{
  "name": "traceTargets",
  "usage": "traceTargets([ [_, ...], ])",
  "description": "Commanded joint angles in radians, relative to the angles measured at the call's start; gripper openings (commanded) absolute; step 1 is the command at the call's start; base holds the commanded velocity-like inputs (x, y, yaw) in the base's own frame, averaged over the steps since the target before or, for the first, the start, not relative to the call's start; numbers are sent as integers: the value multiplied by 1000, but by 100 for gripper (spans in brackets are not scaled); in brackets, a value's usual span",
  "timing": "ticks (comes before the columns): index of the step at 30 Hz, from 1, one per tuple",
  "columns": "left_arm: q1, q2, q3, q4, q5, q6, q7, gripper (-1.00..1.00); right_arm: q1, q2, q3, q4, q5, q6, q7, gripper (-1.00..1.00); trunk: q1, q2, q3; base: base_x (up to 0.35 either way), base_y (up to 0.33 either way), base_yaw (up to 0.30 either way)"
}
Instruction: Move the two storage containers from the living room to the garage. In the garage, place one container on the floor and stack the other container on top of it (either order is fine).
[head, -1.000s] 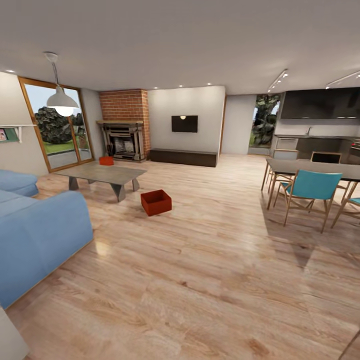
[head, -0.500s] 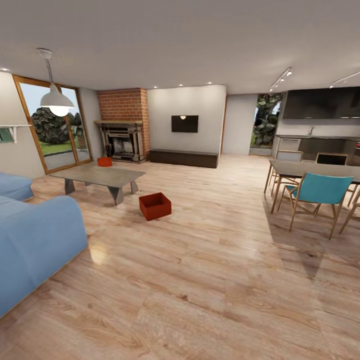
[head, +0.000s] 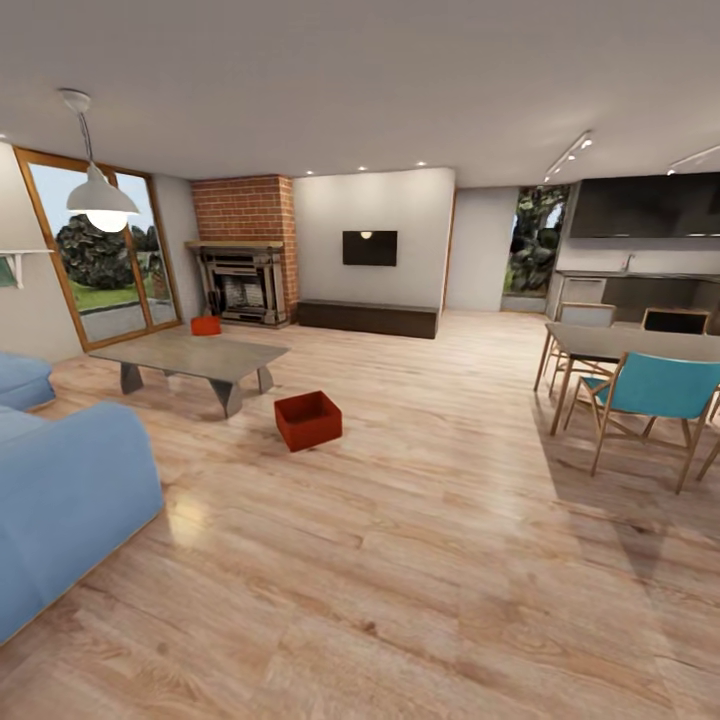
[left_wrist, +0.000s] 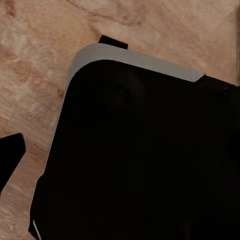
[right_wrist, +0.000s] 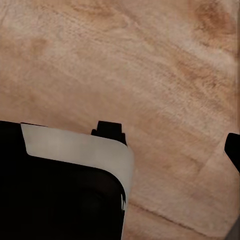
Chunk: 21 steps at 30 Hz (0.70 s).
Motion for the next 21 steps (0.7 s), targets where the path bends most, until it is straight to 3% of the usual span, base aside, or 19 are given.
traceTargets([
  [1,0,-1,1,0,4,-2,0,100,-1,0,5,3,4,-6,1,100,1,0,-1,323,0,0],
  [21,0,-1,1,0,4,-2,0,100,-1,0,5,3,4,-6,0,100,1,0,-1,323,0,0],
])
